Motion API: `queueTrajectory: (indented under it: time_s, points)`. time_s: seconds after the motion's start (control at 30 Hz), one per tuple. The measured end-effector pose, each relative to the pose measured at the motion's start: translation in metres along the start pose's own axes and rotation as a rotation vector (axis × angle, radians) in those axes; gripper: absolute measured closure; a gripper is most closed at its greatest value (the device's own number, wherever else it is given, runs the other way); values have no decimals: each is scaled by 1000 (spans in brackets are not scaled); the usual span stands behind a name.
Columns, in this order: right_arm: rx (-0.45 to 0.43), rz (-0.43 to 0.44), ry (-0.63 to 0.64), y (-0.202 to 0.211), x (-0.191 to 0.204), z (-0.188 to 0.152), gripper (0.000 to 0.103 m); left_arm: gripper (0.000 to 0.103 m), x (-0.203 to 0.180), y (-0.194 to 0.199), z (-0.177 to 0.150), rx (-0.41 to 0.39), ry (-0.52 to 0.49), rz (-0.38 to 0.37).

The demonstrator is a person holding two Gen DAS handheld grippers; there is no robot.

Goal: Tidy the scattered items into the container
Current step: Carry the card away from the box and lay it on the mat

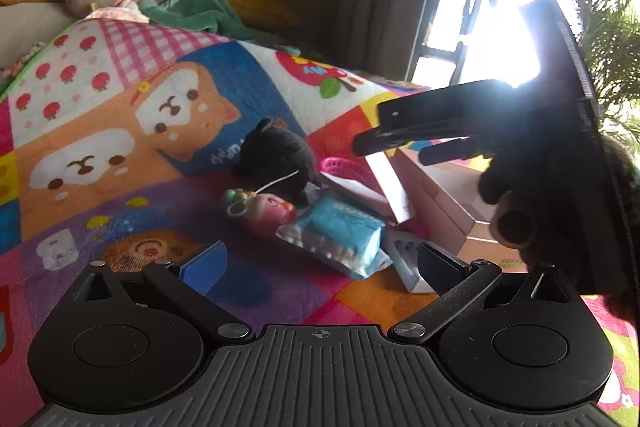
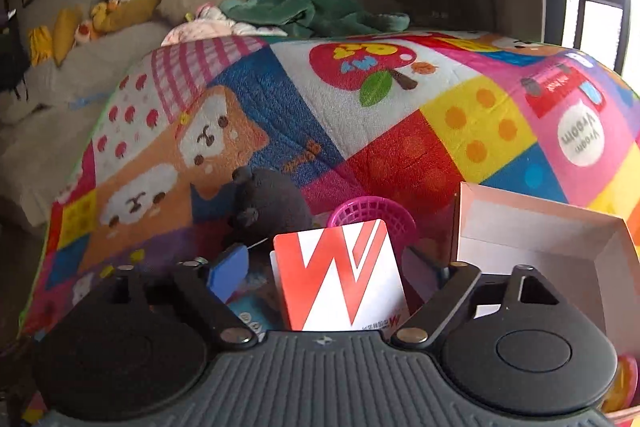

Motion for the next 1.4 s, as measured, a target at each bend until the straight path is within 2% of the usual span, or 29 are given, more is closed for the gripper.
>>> queueTrajectory:
  time_s: [0.1,0.2,0.33,0.4,0.47,0.57,0.63,0.77,0.9,1.03,1.2,1.23,1.3,1.4]
  points:
    - [97,2,119,-29,2,-6,6,0,-9,3,-3,-19,-42,-19]
    - [124,-28,186,-49,5,-9,0,0,-15,3,-5,-19,-62,-41]
    - [199,24,162,-70,7,-11,0,0,-11,0,-5,-3,-38,-43]
    - [215,5,158,-77,7,-15,0,0,-8,-1,-4,3,-22,-42]
    - [196,-8,156,-74,8,-15,10,0,-7,-2,-4,4,-14,-42]
    - [171,13,113,-60,3,-16,25,0,-6,-2,-4,7,-12,-42]
    - [147,2,94,-47,-1,-17,25,0,-6,-2,-4,4,-16,-39]
    - [85,-15,146,-17,5,-26,25,0,-7,-2,-4,2,-20,-34]
    - [36,19,175,16,15,-30,26,0,-6,-3,-4,8,-19,-32]
    - [29,110,228,52,32,-39,25,0,6,8,1,10,-8,16]
    - [53,233,431,96,67,-89,25,0,29,33,15,-14,39,101]
    - [60,254,481,104,74,-102,21,0,28,36,18,-13,46,105]
    - [71,253,553,115,82,-126,14,0,20,40,21,1,54,71]
    - [95,229,547,127,79,-154,7,0,-1,42,18,34,49,3]
Point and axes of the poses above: each gripper's, at about its wrist camera, not at the fingertips, and y roughly against the way its jaws point, x to its left, z to its top, the point moved 7 cm from there along -y, roughly the way its jaws point, and after that the axes turned 7 degrees about y, right-handed, at the moved point
